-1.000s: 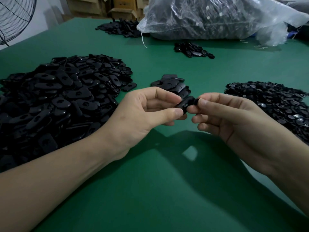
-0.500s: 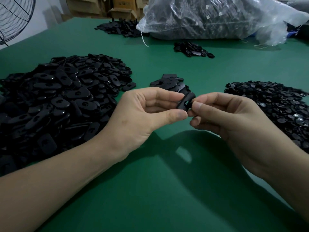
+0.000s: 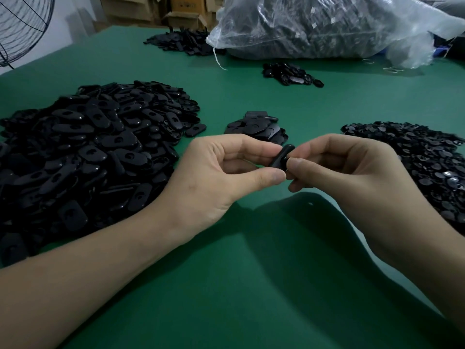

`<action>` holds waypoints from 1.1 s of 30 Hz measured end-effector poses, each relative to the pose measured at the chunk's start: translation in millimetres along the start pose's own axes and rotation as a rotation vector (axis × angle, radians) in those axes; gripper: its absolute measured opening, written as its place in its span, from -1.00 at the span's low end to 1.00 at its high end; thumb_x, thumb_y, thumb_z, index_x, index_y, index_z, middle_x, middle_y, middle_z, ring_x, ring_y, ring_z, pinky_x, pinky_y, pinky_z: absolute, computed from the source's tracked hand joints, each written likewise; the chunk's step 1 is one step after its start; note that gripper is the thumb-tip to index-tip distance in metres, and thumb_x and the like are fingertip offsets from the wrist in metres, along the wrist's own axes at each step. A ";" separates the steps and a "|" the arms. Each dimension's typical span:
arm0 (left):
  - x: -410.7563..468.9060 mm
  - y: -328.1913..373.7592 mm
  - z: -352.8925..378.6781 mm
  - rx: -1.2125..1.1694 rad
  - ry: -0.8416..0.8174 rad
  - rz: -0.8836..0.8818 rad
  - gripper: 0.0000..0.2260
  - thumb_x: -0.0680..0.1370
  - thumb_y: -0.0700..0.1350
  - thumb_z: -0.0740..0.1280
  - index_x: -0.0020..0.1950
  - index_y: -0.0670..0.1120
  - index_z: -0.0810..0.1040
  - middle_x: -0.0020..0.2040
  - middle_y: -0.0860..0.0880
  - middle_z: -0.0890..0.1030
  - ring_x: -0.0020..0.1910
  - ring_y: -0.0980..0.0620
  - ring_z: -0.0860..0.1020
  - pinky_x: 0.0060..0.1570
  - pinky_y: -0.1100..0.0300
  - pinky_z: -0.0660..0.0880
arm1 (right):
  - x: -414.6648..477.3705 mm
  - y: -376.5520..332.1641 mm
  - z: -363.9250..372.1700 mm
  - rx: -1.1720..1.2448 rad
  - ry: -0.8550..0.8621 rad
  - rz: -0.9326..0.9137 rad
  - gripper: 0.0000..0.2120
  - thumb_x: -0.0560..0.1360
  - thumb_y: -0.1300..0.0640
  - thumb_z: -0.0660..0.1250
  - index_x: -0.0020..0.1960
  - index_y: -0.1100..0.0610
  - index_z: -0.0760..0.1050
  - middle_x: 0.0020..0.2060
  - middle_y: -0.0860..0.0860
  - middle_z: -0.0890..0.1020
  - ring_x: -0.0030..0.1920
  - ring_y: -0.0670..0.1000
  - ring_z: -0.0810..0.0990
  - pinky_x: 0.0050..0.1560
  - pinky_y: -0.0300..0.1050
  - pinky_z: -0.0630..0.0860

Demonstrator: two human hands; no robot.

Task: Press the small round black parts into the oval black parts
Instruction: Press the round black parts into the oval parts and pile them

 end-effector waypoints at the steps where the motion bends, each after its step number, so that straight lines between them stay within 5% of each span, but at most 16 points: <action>1: -0.1 -0.1 0.1 0.007 -0.002 0.001 -0.71 0.36 -0.15 0.56 0.07 -0.09 0.71 -0.05 -0.03 0.77 -0.07 0.03 0.75 -0.01 0.29 0.61 | -0.3 -1.6 -0.6 -0.034 0.003 -0.014 -0.98 0.46 0.20 0.50 -0.11 0.14 0.68 -0.25 0.10 0.73 -0.25 0.06 0.72 -0.07 -0.14 0.65; 6: 0.0 -3.2 -0.4 0.015 -0.003 -0.014 -0.77 0.43 -0.27 0.55 0.04 -0.06 0.72 -0.08 -0.01 0.77 -0.09 0.05 0.75 -0.04 0.33 0.60 | -8.2 -23.0 0.3 -0.478 0.083 -0.263 -0.92 0.47 0.14 0.49 -0.17 -0.02 0.65 -0.29 -0.11 0.70 -0.22 -0.08 0.68 -0.12 -0.17 0.59; 10: -0.6 -5.3 -0.7 0.010 -0.003 -0.048 -0.80 0.47 -0.30 0.51 0.04 -0.07 0.72 -0.13 -0.03 0.77 -0.13 0.05 0.75 -0.13 0.26 0.63 | -17.8 -39.5 5.5 -0.708 0.170 -0.453 -0.94 0.50 0.16 0.48 -0.14 0.04 0.65 -0.27 -0.17 0.66 -0.24 -0.11 0.63 -0.16 -0.13 0.52; 14: 0.7 -7.7 -2.4 -0.023 0.010 -0.095 -0.84 0.50 -0.27 0.48 0.06 -0.11 0.71 -0.11 -0.05 0.77 -0.12 0.04 0.75 -0.14 0.22 0.65 | -21.8 -45.7 11.1 -0.856 0.180 -0.539 -0.94 0.55 0.09 0.44 -0.09 0.02 0.66 -0.28 -0.10 0.65 -0.30 0.01 0.62 -0.09 0.12 0.52; 22: 2.8 -12.6 -9.3 -0.126 0.094 -0.143 -0.83 0.40 -0.09 0.50 -0.02 -0.03 0.71 -0.08 -0.04 0.77 -0.12 0.04 0.75 -0.16 0.27 0.63 | -25.0 -48.5 23.7 -1.056 0.141 -0.593 -0.81 0.58 0.04 0.36 0.14 -0.02 0.69 -0.25 -0.07 0.69 -0.24 0.08 0.66 -0.07 0.13 0.51; 27: 3.0 -8.5 -12.0 -0.058 0.152 -0.055 -0.90 0.51 -0.21 0.50 -0.03 -0.02 0.68 -0.14 0.00 0.77 -0.14 0.09 0.74 -0.22 0.31 0.59 | -20.3 -33.6 15.0 -0.682 0.097 -0.398 -0.81 0.57 0.06 0.39 0.15 -0.11 0.66 -0.22 -0.19 0.70 -0.19 -0.09 0.67 -0.08 -0.15 0.54; 33: -1.8 7.8 -4.2 0.057 0.125 0.138 -0.85 0.51 -0.26 0.51 -0.03 -0.01 0.69 -0.11 -0.01 0.76 -0.12 0.09 0.72 -0.08 0.31 0.60 | -10.2 7.3 20.8 0.191 -0.016 0.103 -0.87 0.56 0.20 0.41 0.08 0.14 0.50 -0.28 0.15 0.66 -0.35 0.01 0.60 -0.25 -0.16 0.55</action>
Point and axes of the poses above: each hand's wrist, its own x-axis towards the middle knuckle, its own z-axis out of the palm, y = z × x, the point moved 8 cm from there along x, towards the middle knuckle
